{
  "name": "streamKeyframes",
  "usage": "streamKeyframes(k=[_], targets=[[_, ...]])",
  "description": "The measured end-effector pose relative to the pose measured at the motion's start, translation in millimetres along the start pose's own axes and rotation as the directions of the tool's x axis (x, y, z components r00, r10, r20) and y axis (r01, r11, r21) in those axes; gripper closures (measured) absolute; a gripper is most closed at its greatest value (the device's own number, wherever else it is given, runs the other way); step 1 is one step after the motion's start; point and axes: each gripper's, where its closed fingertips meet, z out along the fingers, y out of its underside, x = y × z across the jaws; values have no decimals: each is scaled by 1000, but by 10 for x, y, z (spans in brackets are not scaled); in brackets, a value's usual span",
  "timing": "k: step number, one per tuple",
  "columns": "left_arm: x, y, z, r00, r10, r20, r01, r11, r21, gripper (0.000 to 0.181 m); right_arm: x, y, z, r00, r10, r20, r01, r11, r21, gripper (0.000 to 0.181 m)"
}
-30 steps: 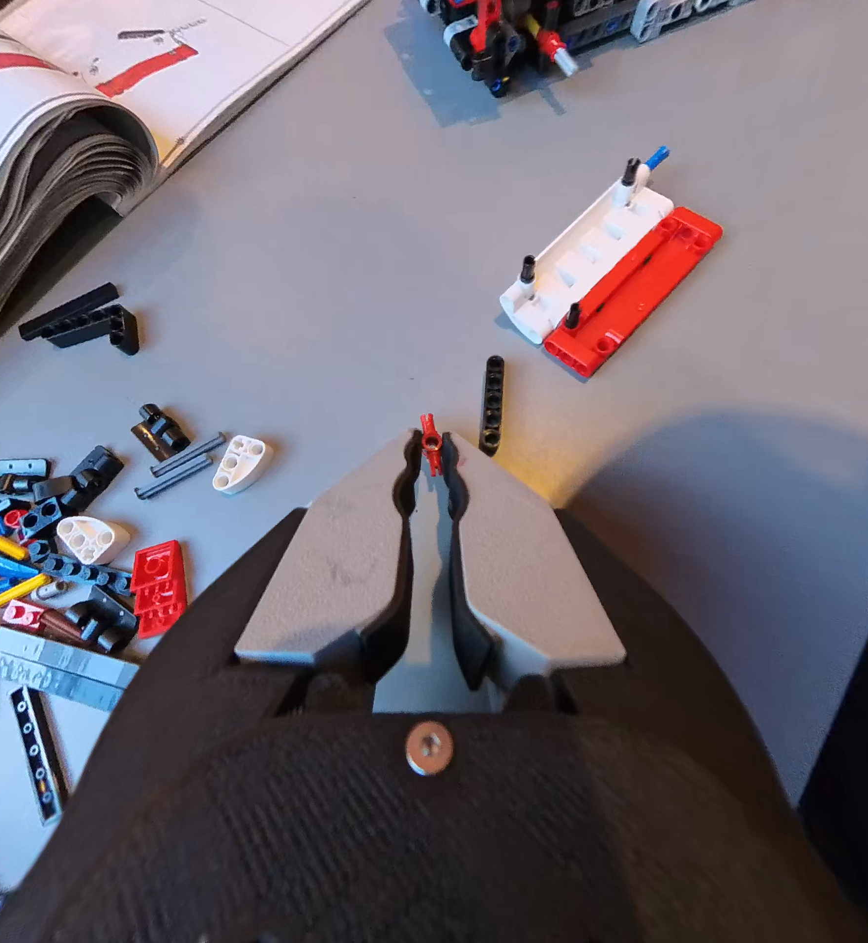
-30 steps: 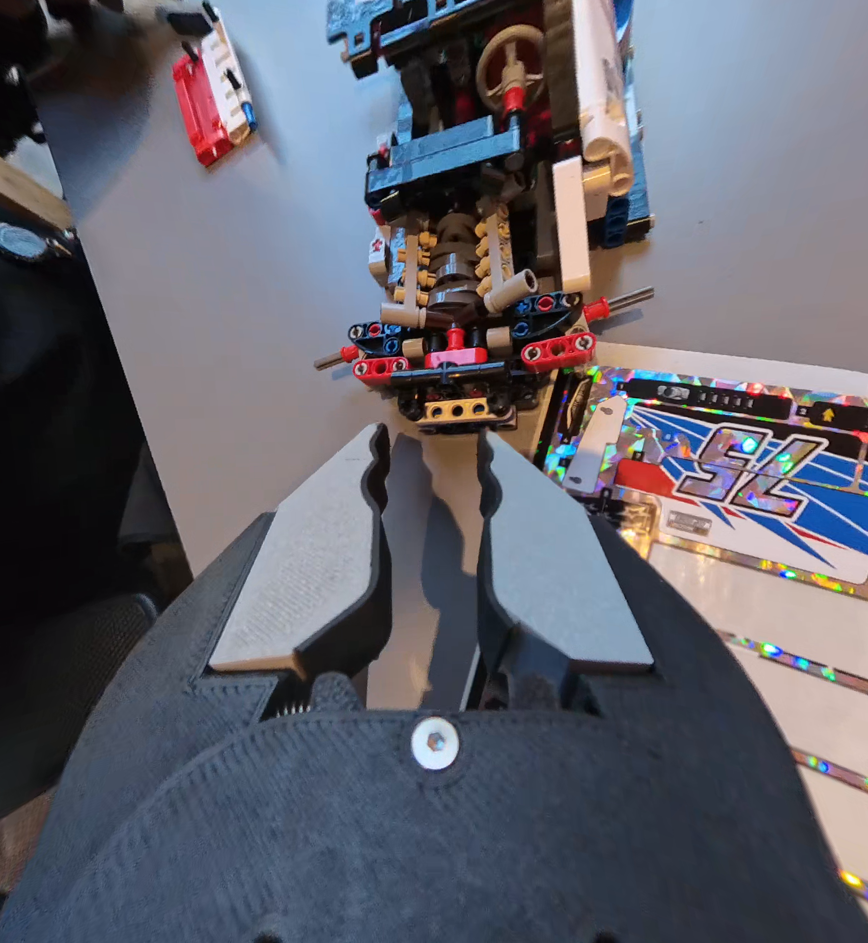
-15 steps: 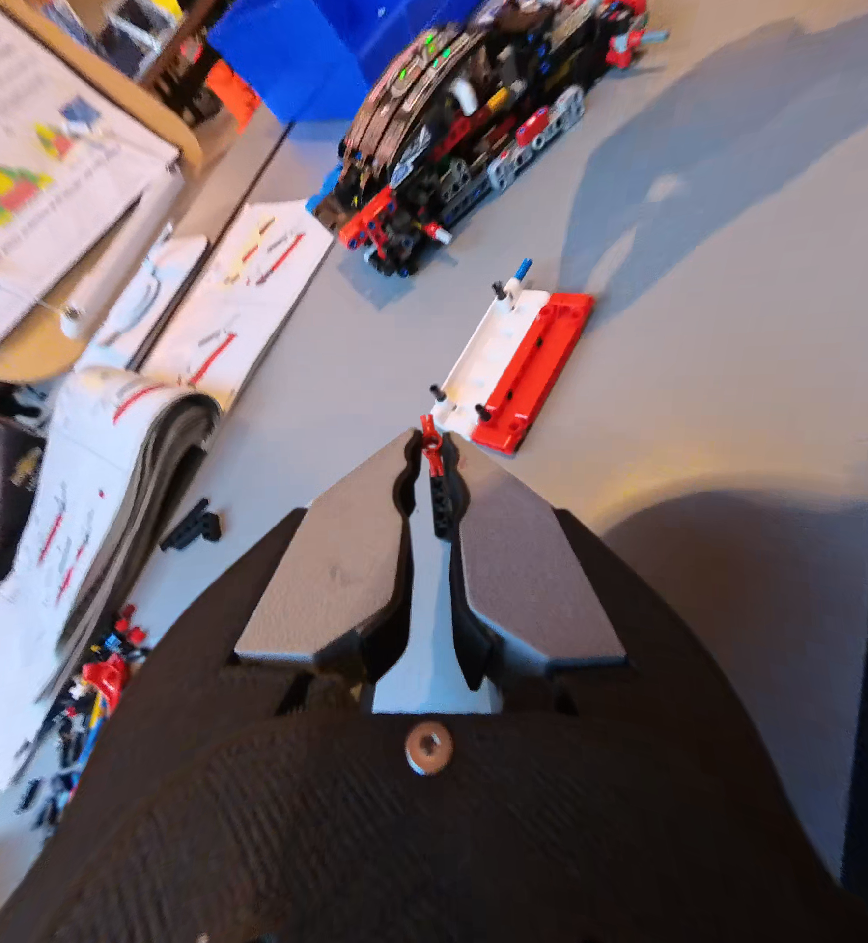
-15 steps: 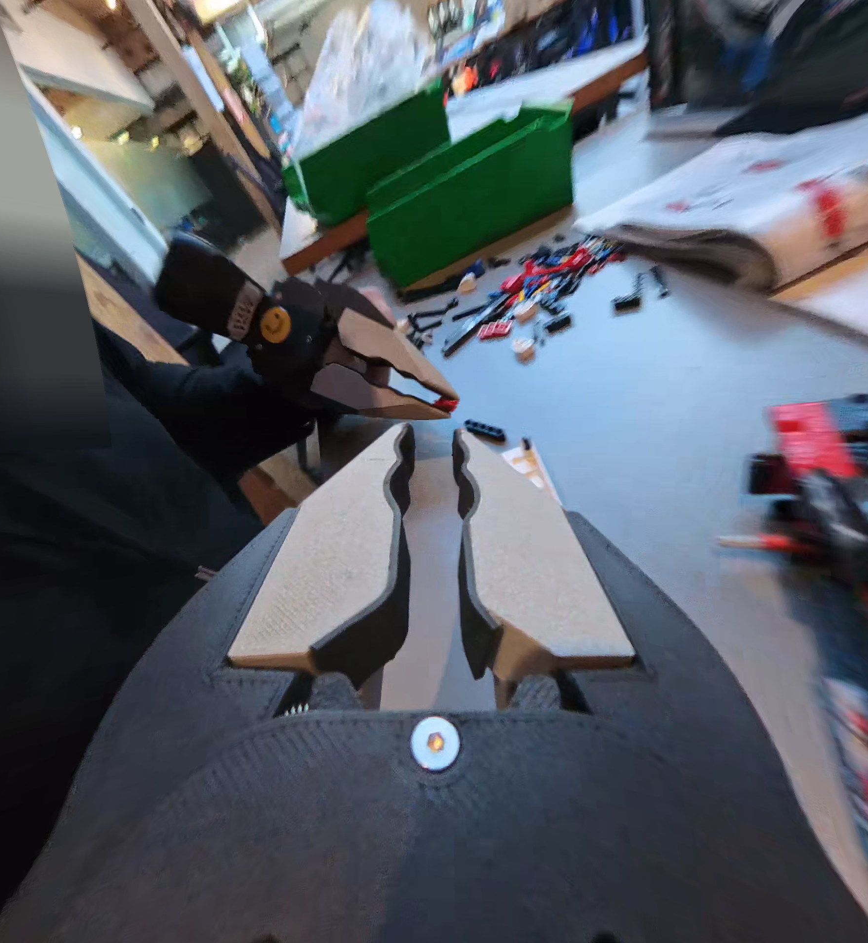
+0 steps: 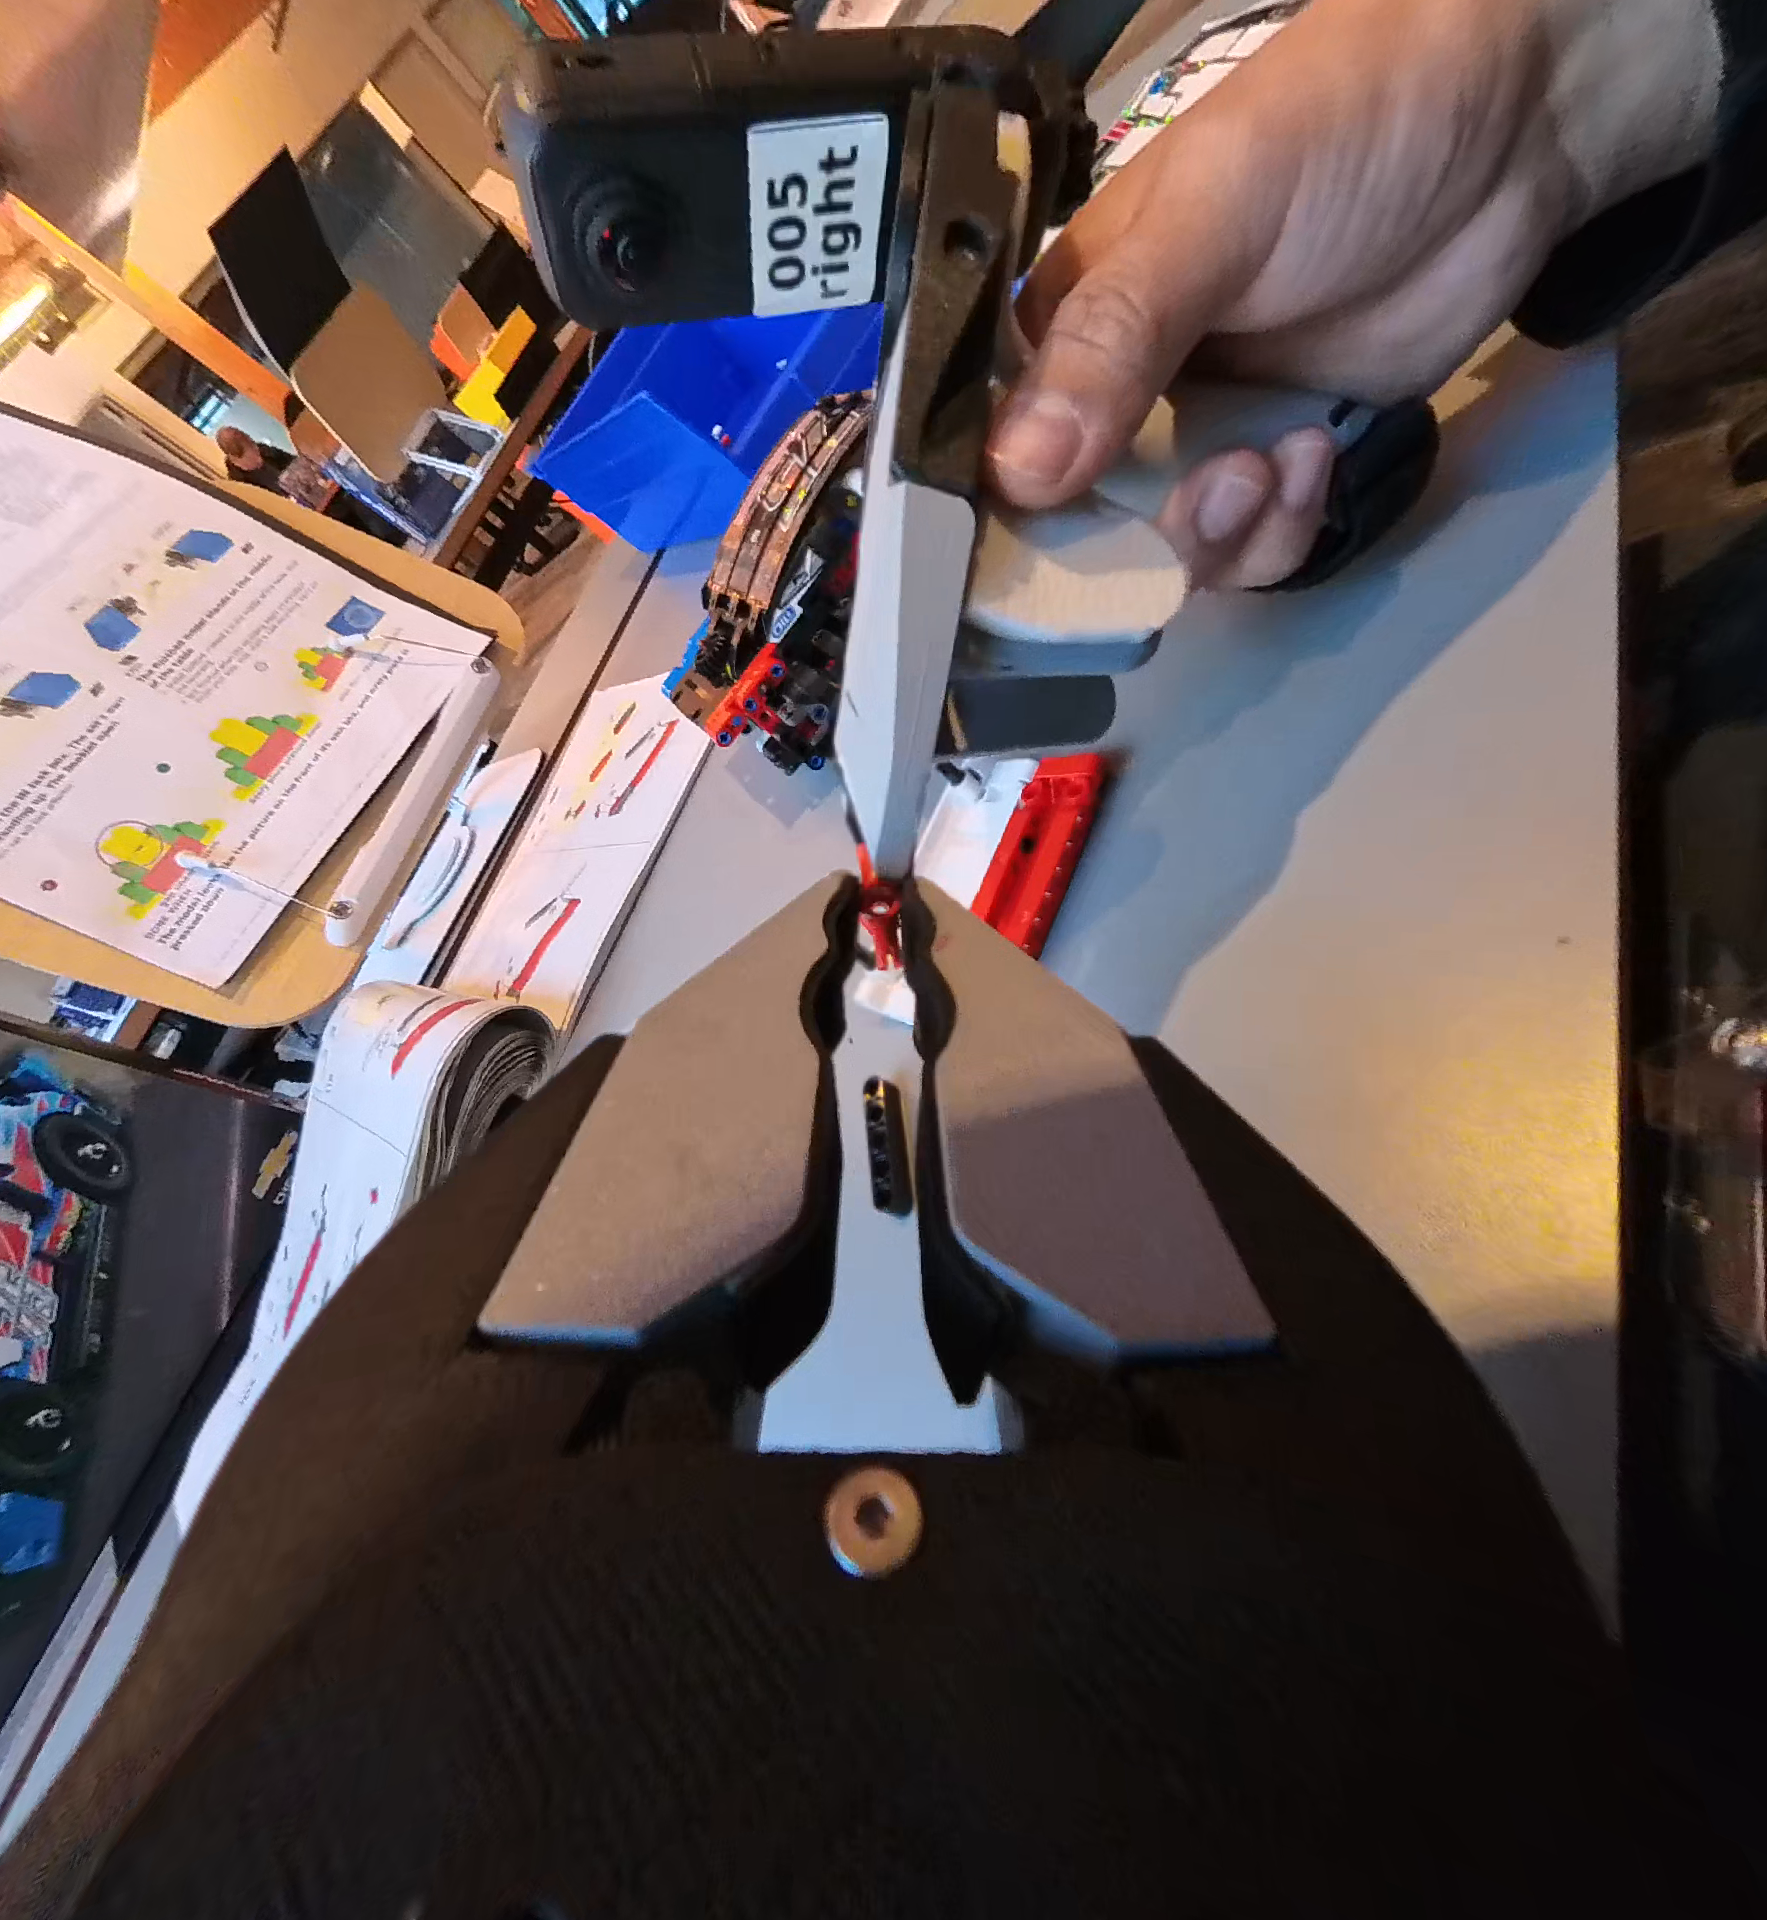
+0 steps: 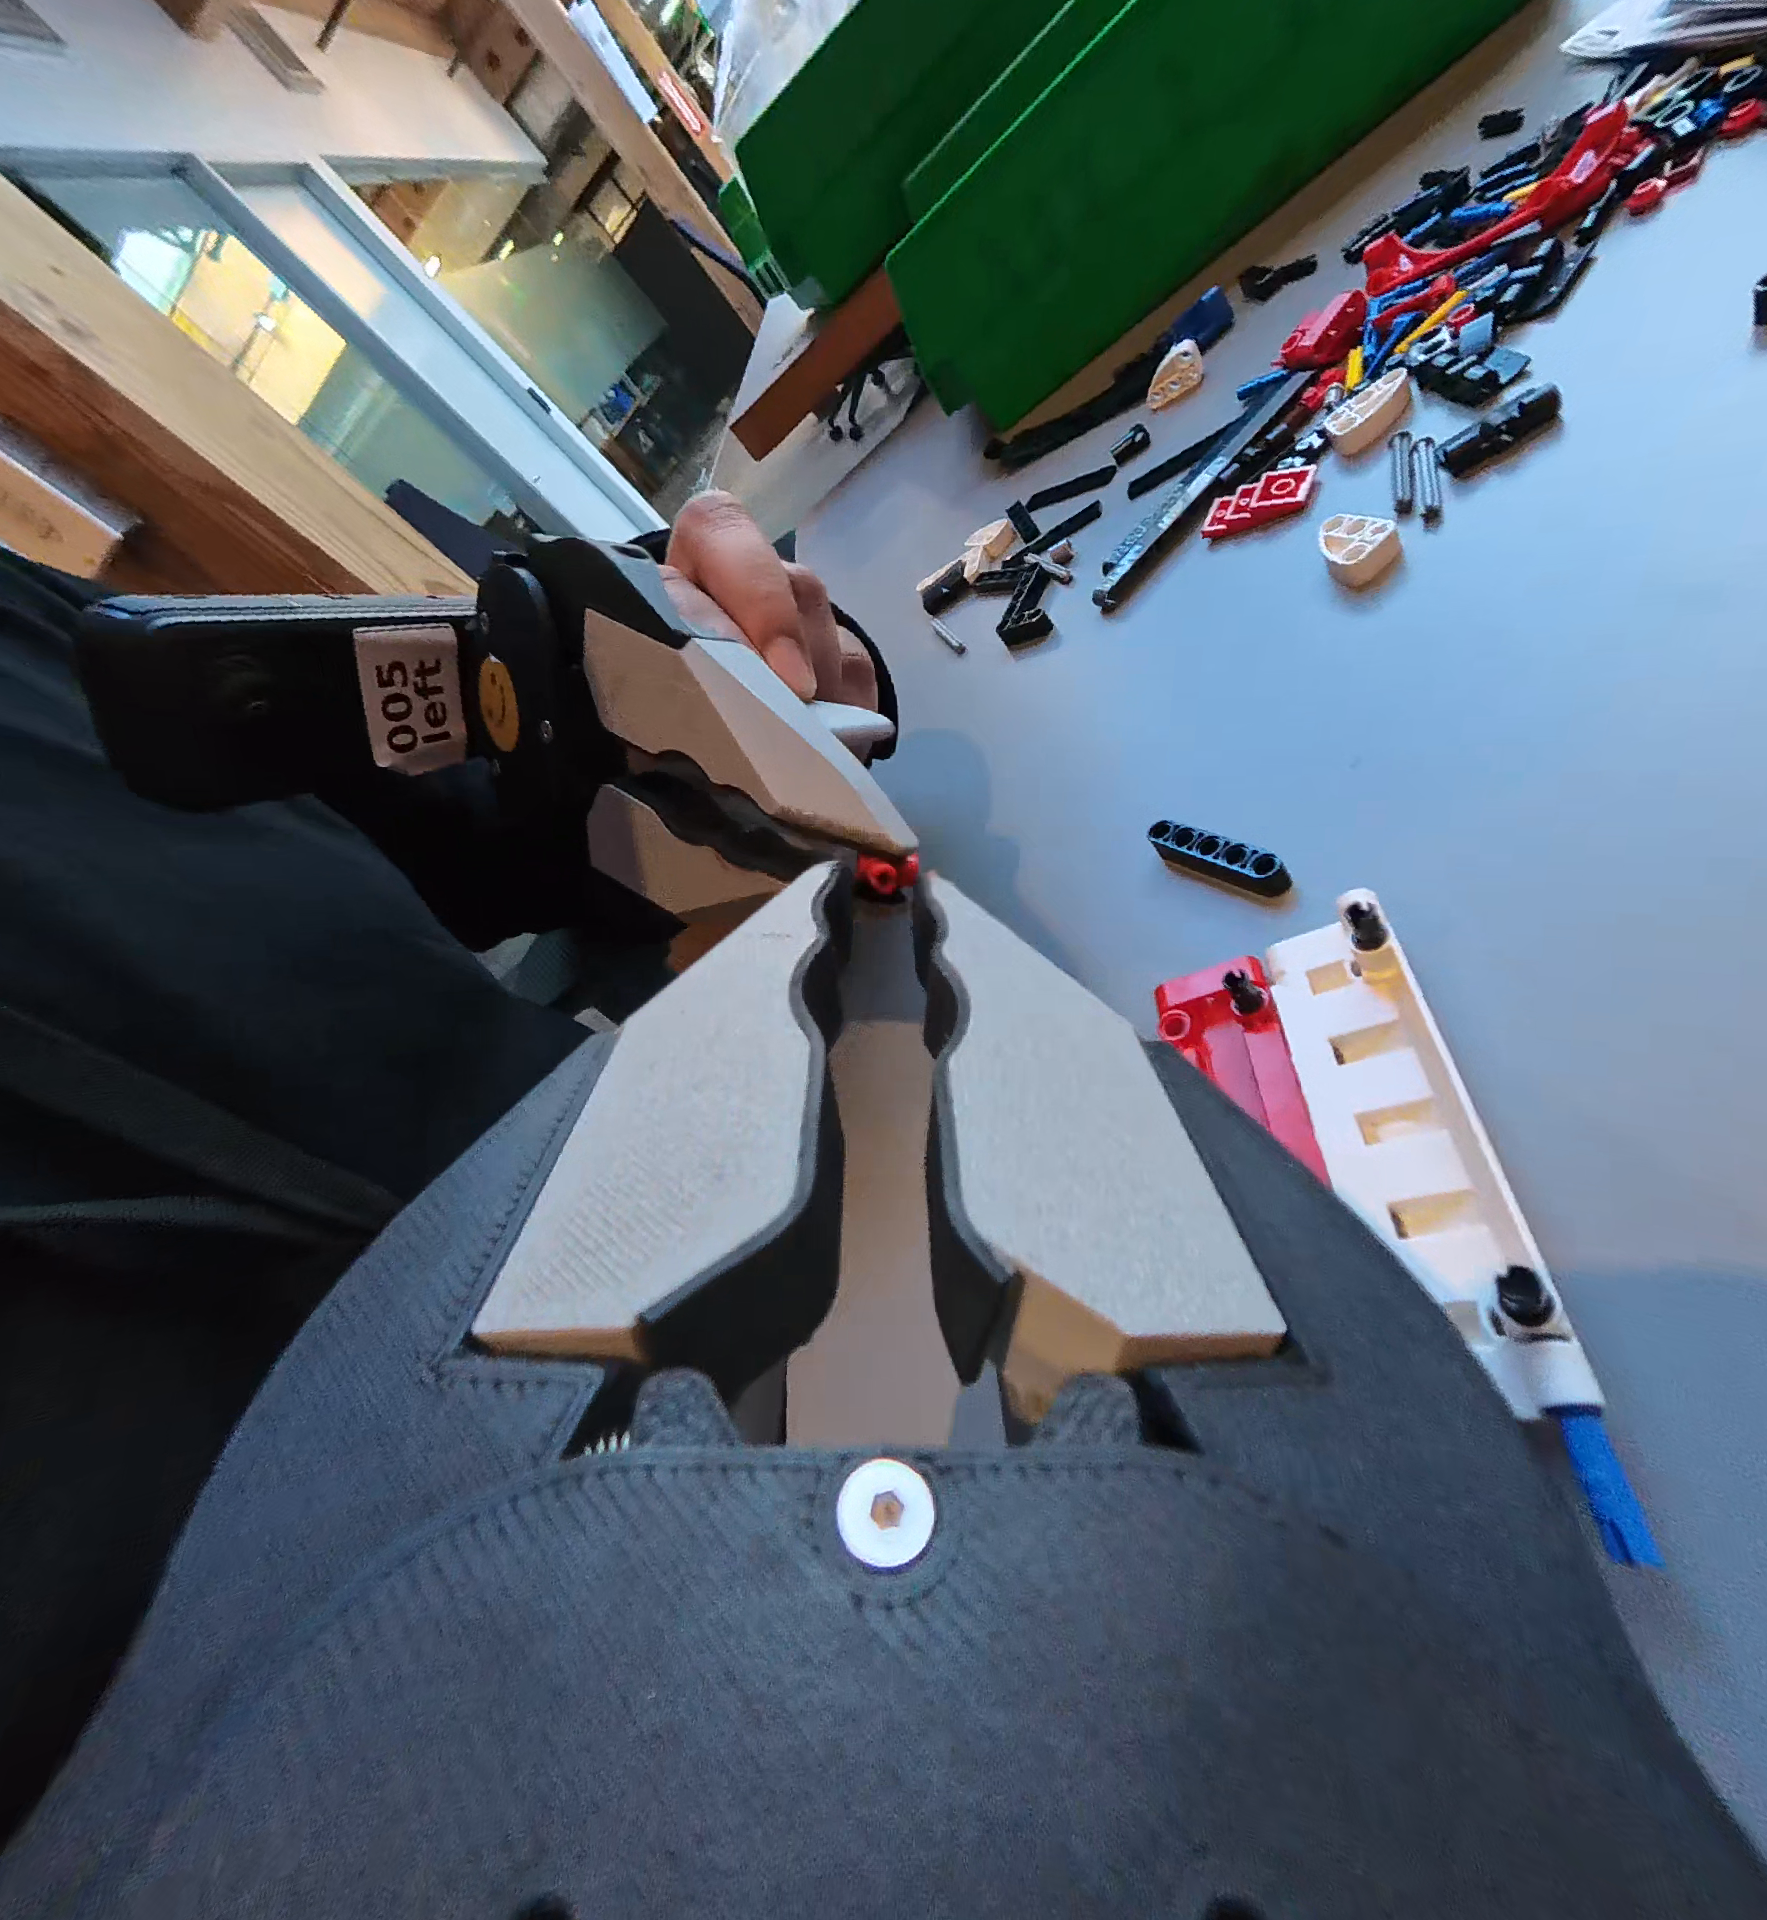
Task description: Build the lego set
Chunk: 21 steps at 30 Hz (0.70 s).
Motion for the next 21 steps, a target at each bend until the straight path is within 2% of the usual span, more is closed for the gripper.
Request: streamKeyframes(k=[6,9,17,21], targets=[[-5,-12,0,1000,-26,-10,26,1000,14,176,-6,-11,10,1000,1,1,-1,1000,10,175],[-1,0,7,995,-96,-28,97,995,27,176,15,-6,11,1000,-14,-25,14,1000,5,175],[24,134,25,953,-283,-109,284,959,-14,157,158,17,-93,966,-141,-218,141,990,-18,175],[-12,273,48,923,-372,-101,367,928,-67,149,290,20,-317,910,-218,-352,229,973,-12,175]])
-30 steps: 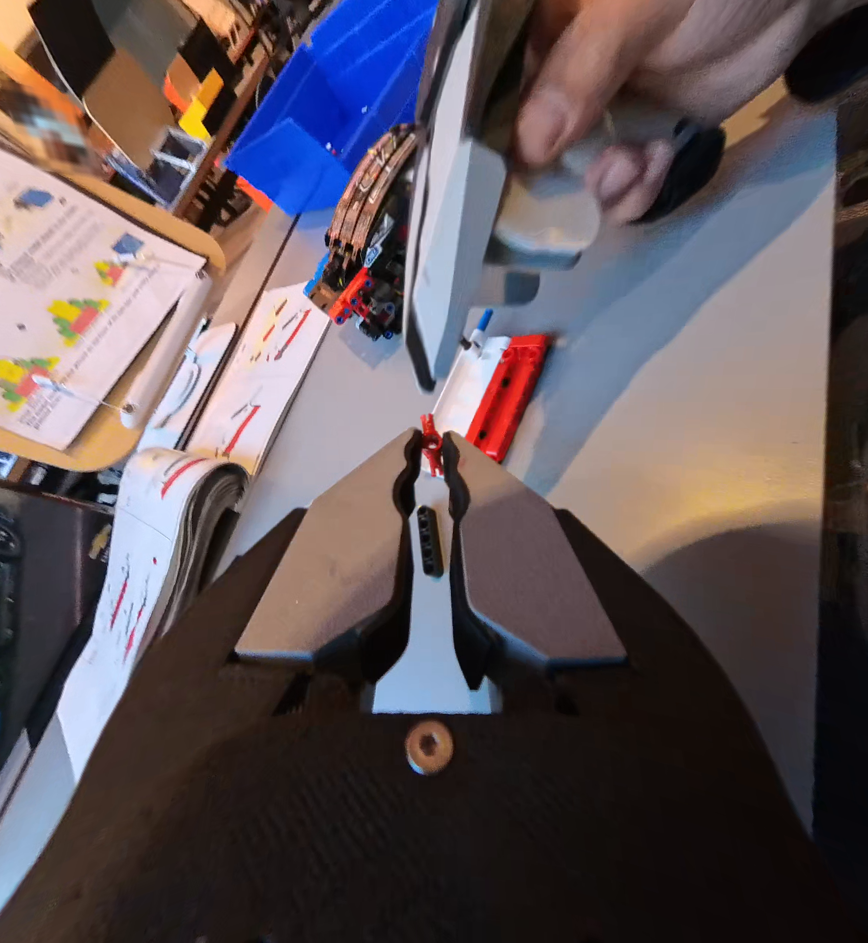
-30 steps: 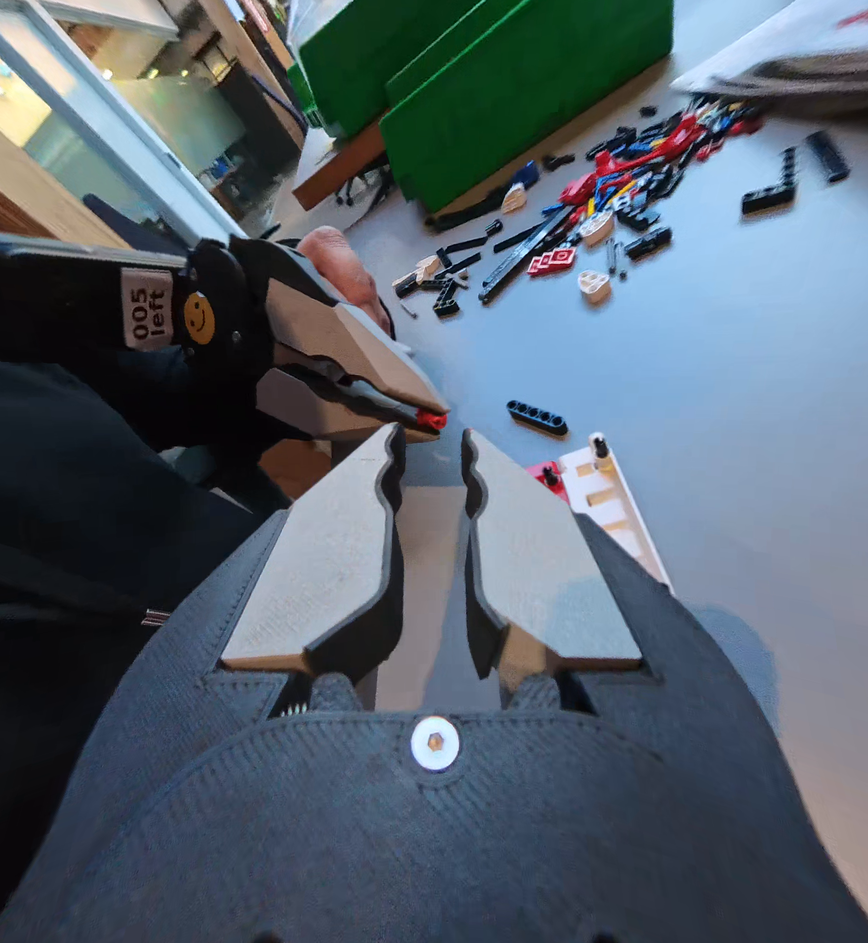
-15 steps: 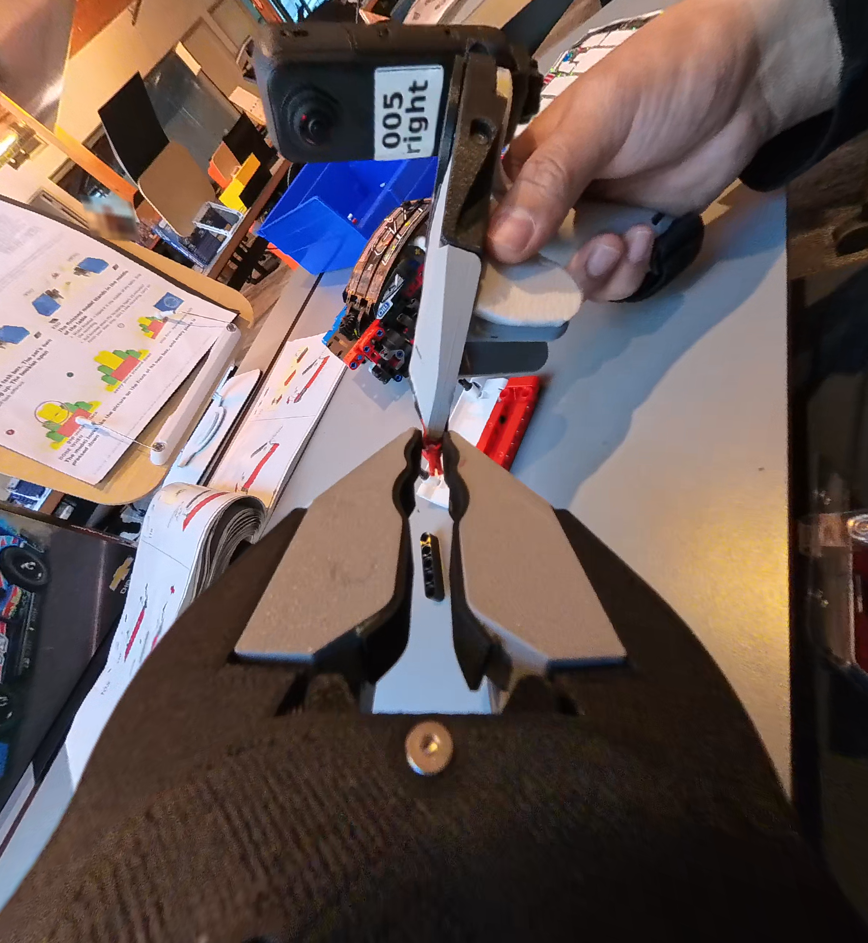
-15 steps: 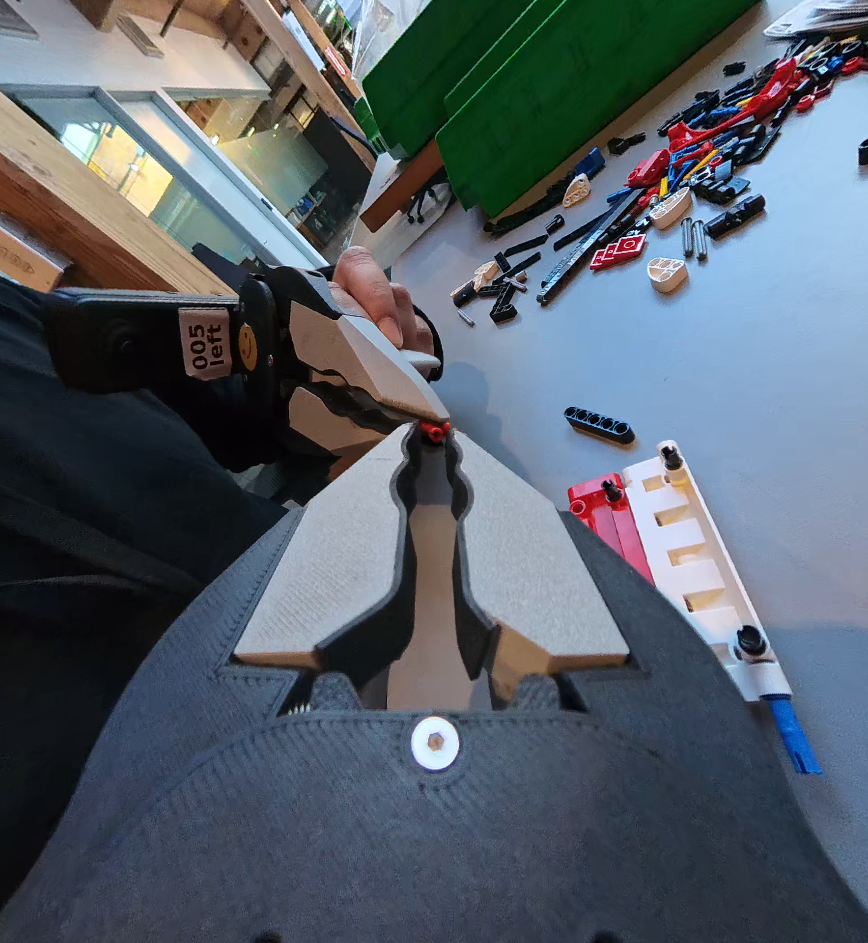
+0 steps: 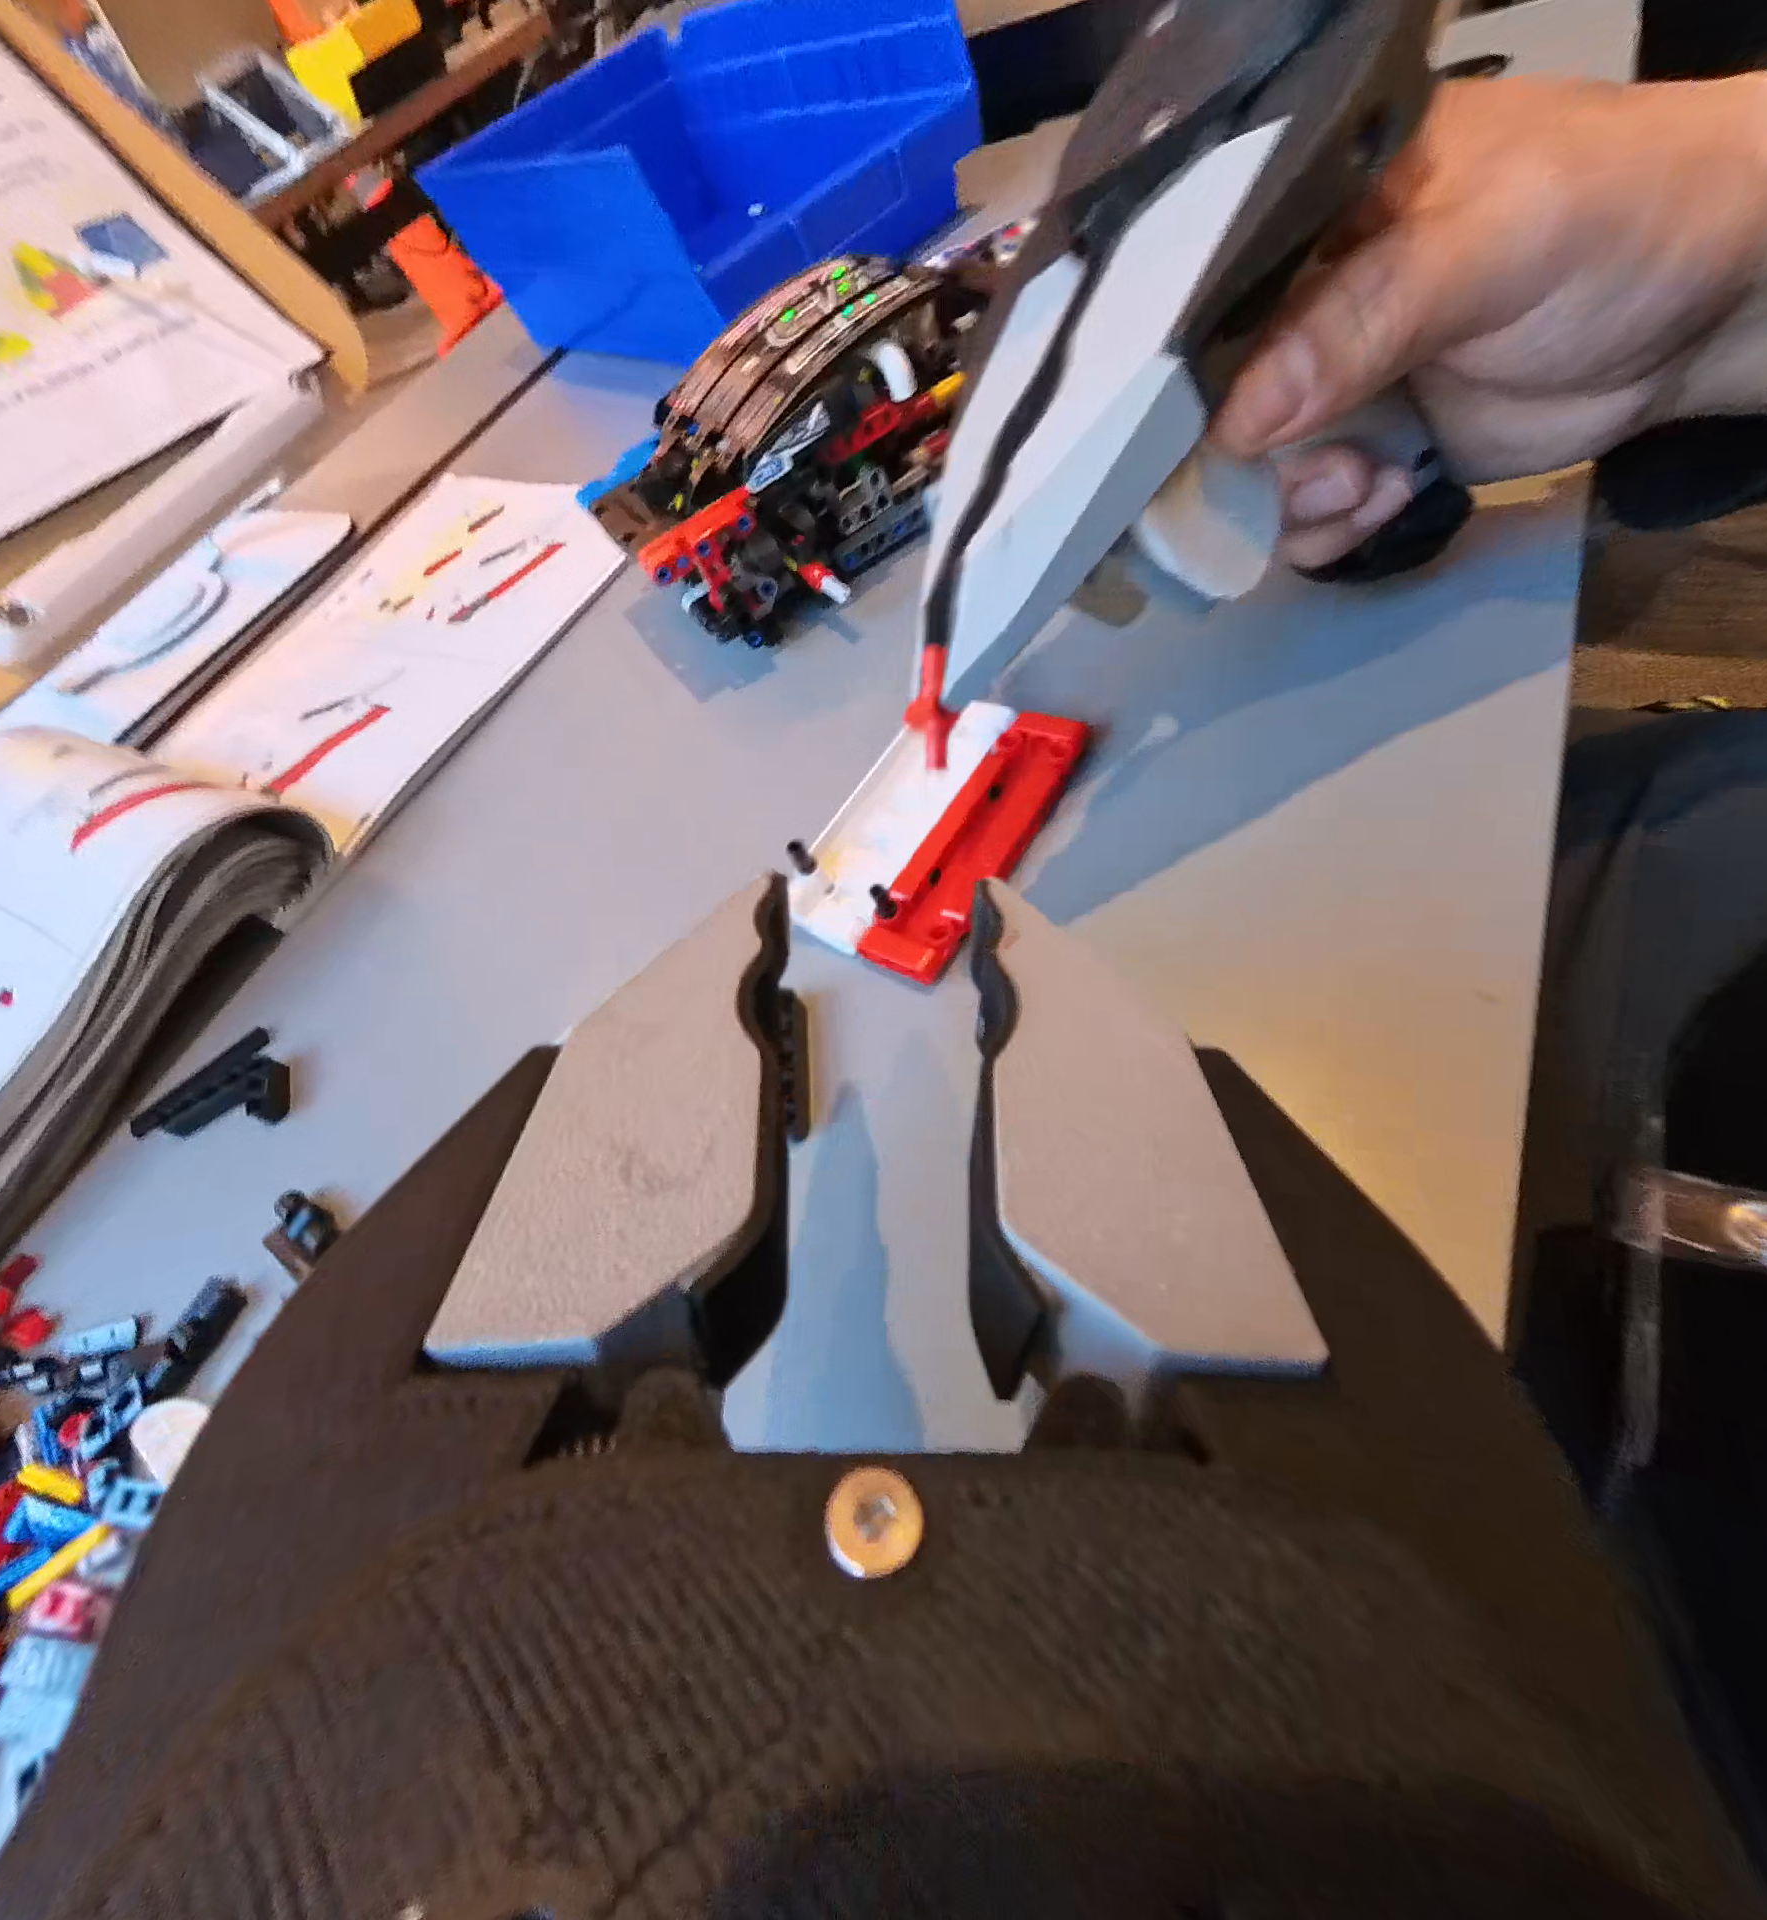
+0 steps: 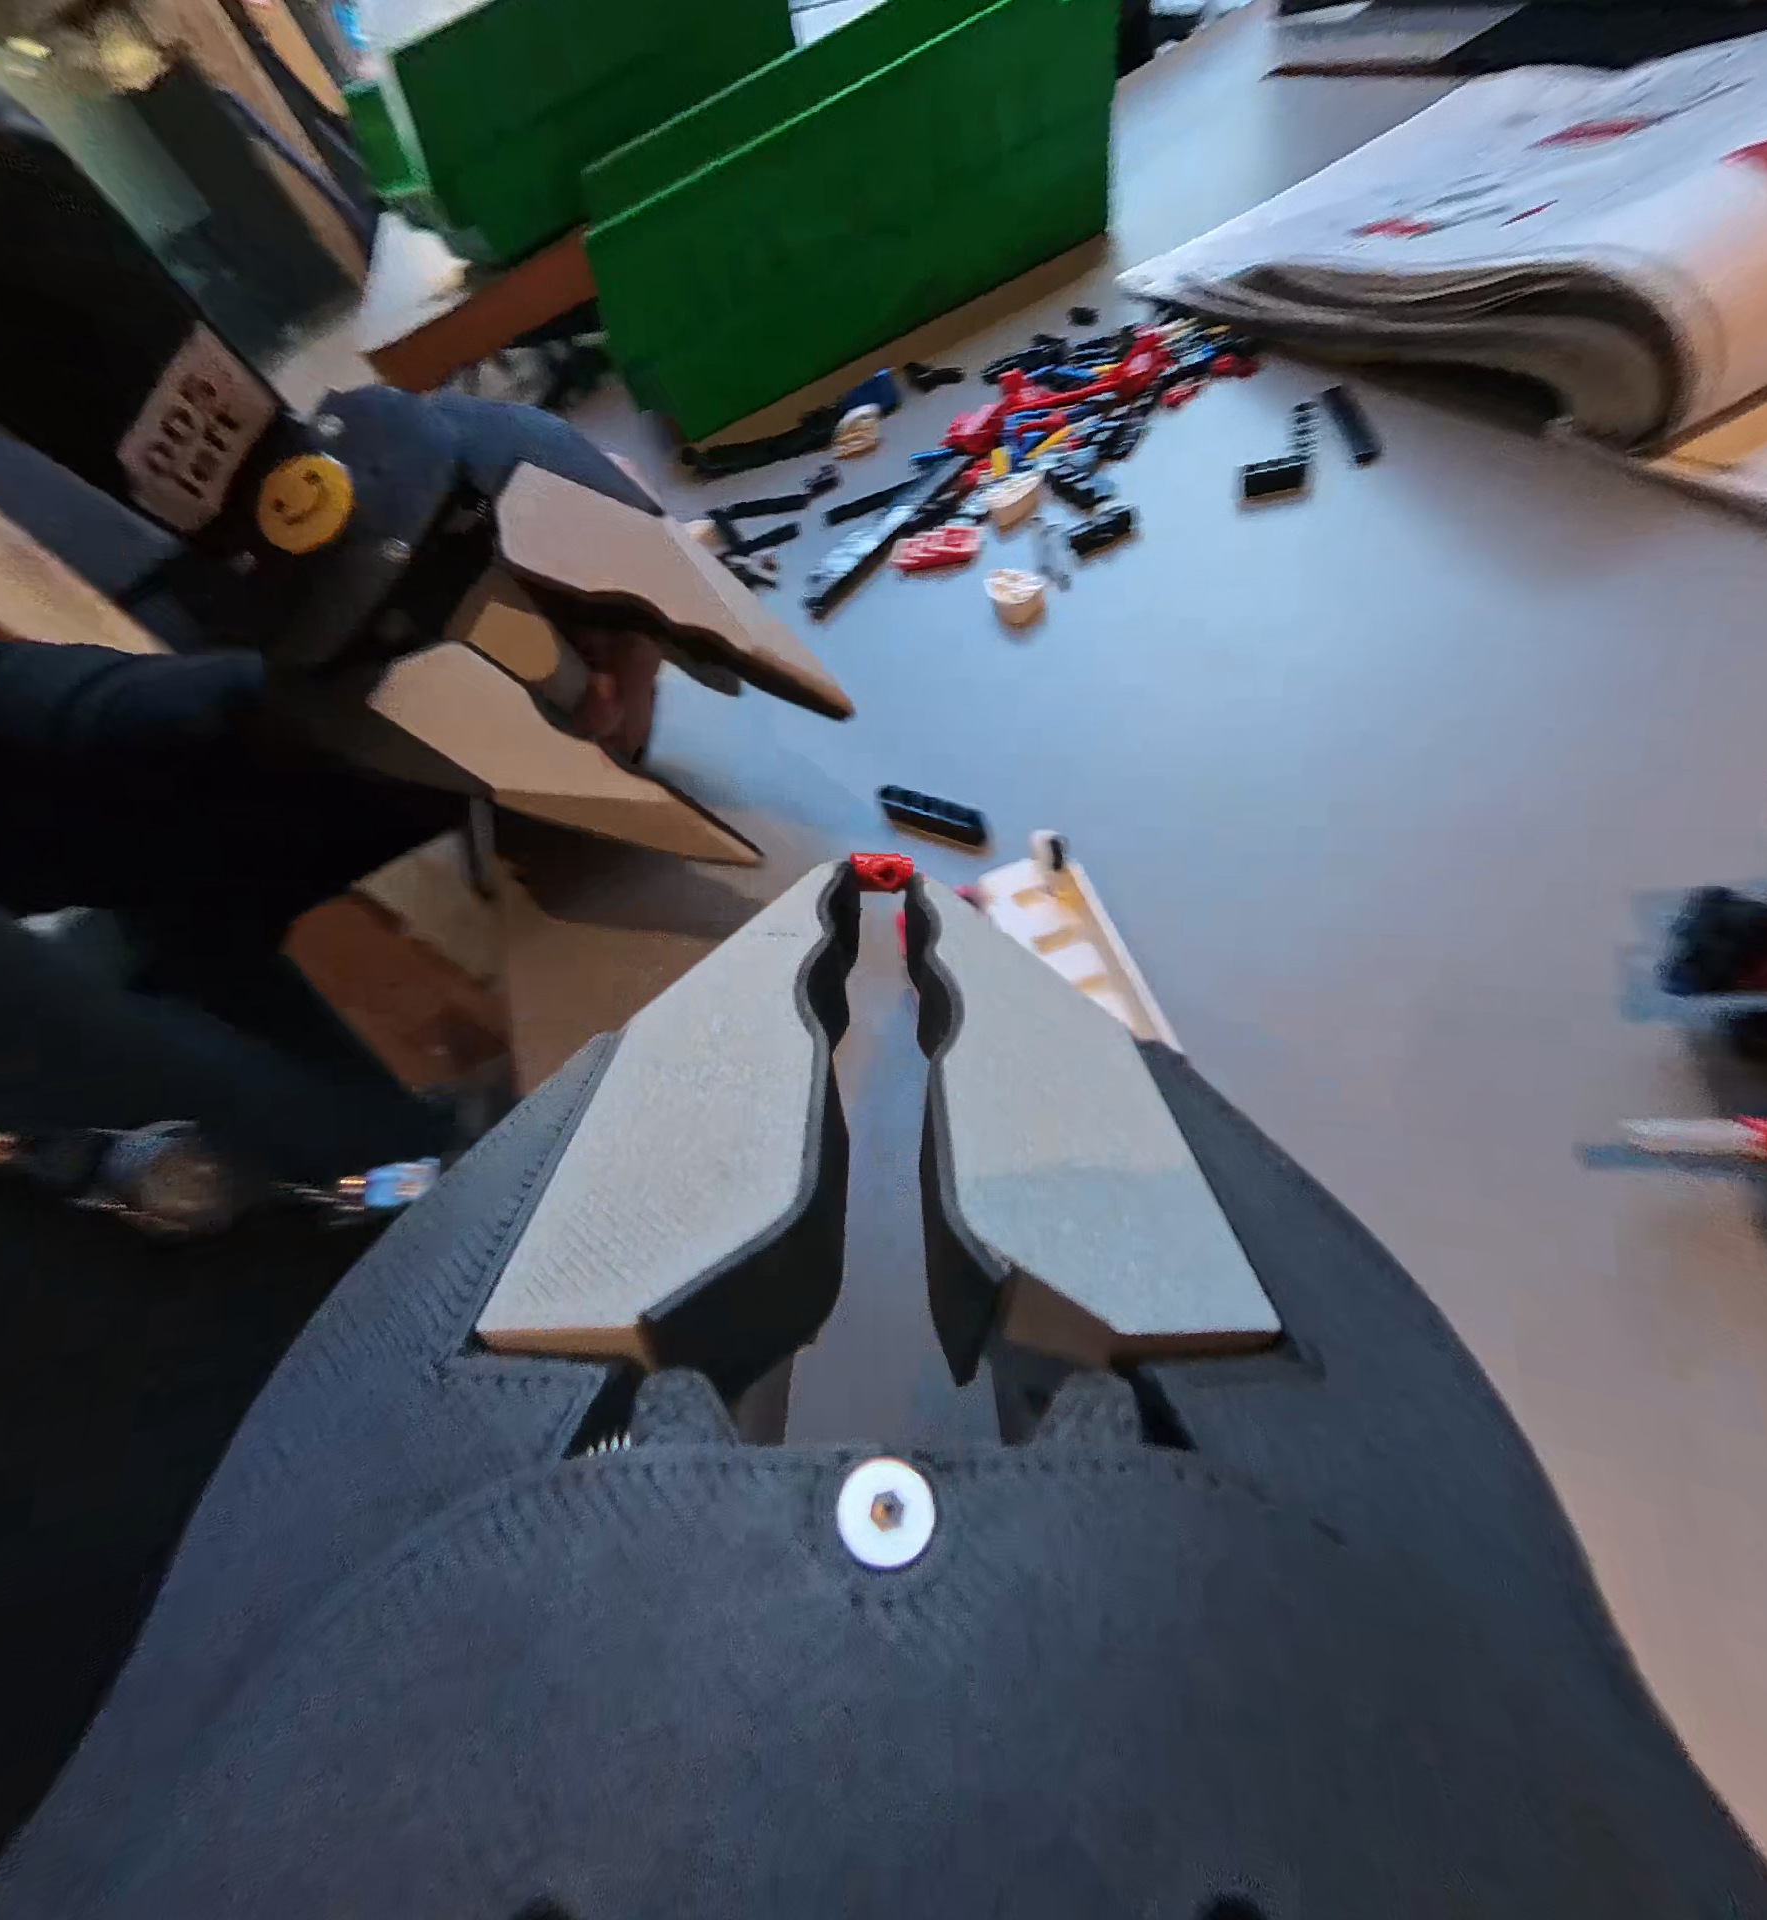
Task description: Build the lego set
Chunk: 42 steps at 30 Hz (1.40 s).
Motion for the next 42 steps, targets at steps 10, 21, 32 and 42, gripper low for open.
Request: streamKeyframes(k=[10,21,32,42], targets=[[-341,120,-9,983,-145,115,149,989,-21,140,519,-8,-620,874,-240,-421,286,957,47,174],[-405,201,-200,966,-168,199,176,984,-25,130,670,-107,-669,780,-299,-550,372,928,22,174],[-329,328,-580,902,-410,134,416,909,-17,138,912,-34,-525,749,-309,-587,310,945,-102,174],[-170,364,-493,914,-403,54,405,913,-51,141,928,-56,-539,681,-353,-641,352,926,-136,174]])
